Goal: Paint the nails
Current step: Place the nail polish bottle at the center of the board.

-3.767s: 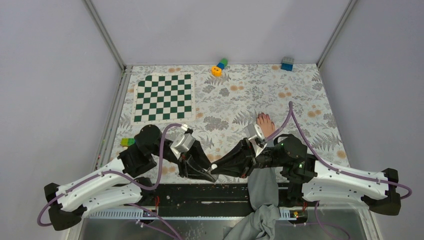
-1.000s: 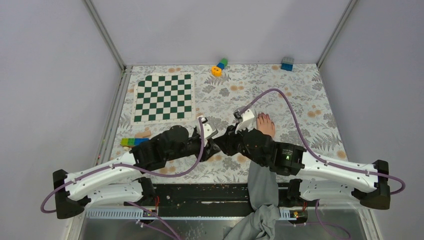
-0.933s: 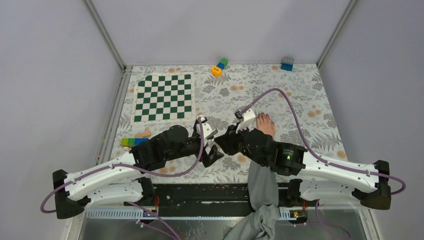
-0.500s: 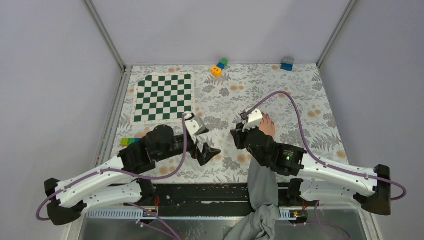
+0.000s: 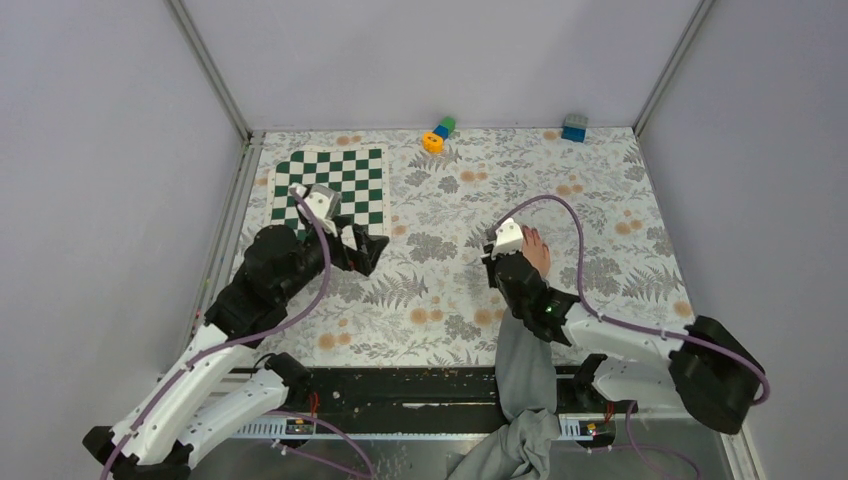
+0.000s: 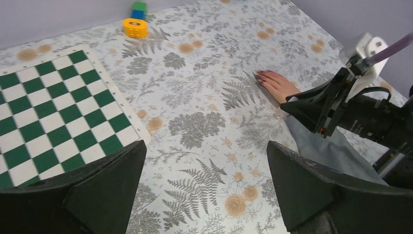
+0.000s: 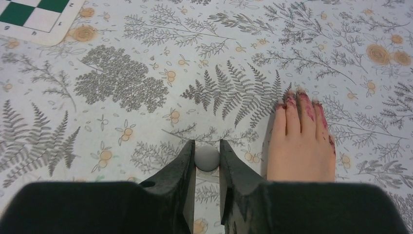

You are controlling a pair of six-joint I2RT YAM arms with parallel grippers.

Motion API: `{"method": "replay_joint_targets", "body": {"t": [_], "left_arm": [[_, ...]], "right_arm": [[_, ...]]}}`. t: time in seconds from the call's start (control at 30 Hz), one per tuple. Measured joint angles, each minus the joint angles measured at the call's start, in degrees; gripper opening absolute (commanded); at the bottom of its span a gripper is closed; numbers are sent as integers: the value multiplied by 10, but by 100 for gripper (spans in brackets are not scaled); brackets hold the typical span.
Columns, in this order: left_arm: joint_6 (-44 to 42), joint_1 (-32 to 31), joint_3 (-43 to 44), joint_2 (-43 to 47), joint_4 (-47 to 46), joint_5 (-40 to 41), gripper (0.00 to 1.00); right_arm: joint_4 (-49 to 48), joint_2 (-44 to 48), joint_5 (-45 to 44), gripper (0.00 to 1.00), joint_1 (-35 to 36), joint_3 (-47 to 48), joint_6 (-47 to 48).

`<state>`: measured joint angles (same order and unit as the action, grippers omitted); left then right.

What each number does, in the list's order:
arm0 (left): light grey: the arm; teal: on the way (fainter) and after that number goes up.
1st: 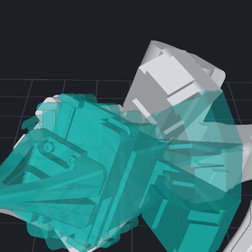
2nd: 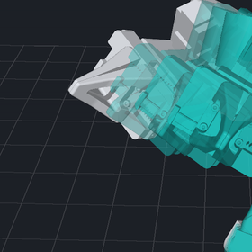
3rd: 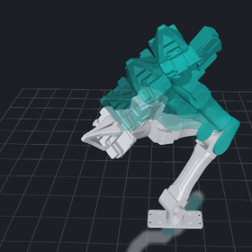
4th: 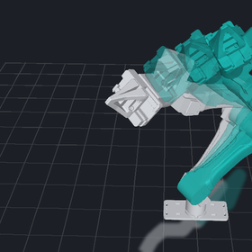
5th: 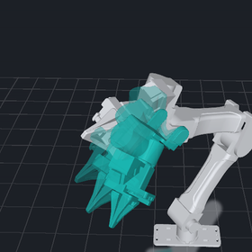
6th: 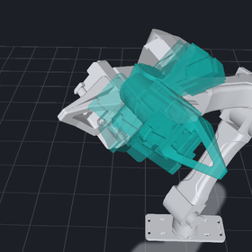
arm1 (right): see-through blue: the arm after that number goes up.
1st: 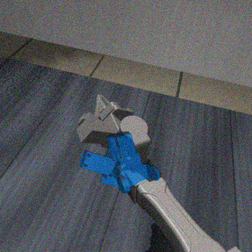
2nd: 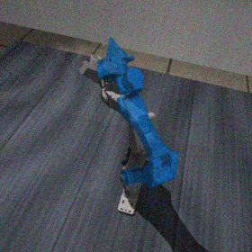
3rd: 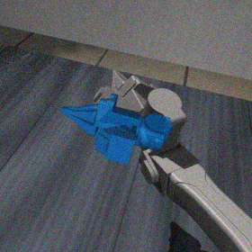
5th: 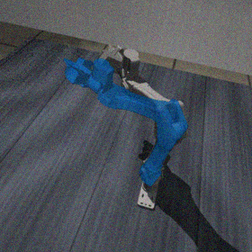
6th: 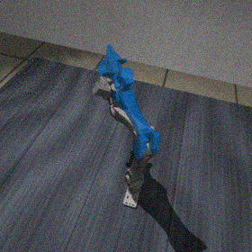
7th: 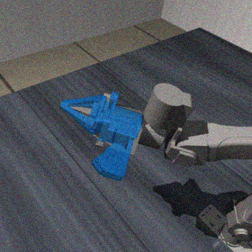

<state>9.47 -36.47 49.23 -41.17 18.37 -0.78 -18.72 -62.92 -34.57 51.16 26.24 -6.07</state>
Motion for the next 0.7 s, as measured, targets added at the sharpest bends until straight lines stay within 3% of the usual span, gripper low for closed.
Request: {"method": "replay_joint_targets", "body": {"t": [0.43, 0.7], "left_arm": [[-10, 26, -11, 39, 17, 32, 99], [-16, 26, -11, 35, 21, 32, 99]], "right_arm": [[-269, -179, 80, 0, -45, -41, 47], [-348, -251, 85, 0, -48, -47, 63]]}}
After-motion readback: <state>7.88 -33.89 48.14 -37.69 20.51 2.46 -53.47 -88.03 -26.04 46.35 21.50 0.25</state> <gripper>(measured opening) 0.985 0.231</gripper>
